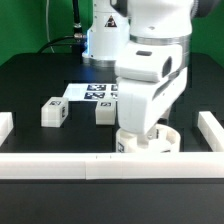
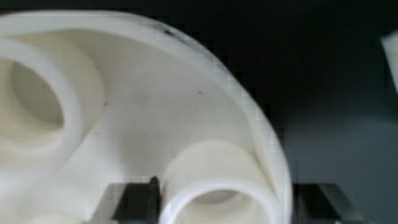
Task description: Assemble stool
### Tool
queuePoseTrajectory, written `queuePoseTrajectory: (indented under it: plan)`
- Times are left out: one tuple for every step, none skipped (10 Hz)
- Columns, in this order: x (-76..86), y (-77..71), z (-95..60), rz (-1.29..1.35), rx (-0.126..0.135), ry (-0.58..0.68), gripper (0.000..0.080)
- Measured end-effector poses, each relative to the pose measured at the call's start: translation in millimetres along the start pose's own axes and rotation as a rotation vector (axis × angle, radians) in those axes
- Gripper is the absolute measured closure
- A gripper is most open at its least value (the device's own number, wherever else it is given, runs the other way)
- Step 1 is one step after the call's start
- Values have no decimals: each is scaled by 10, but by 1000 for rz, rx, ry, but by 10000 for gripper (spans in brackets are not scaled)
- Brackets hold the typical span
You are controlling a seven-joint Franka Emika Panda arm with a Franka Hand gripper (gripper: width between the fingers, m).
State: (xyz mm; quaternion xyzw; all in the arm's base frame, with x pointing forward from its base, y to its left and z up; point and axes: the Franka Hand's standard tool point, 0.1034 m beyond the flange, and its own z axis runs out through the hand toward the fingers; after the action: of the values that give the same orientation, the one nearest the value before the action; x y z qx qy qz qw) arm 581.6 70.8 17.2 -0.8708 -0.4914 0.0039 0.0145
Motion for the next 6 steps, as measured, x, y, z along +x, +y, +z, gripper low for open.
queuePoseTrajectory:
  plan:
    - [72,-48,3,7,0,1,479]
    - [115,-80,5,12,0,2,479]
    - [151,-94,5,29,-4,6,479]
    - [182,-113,5,33,-5,7,479]
    - [210,-131,5,37,-5,8,479]
    - [248,-142,7,37,-3,8,479]
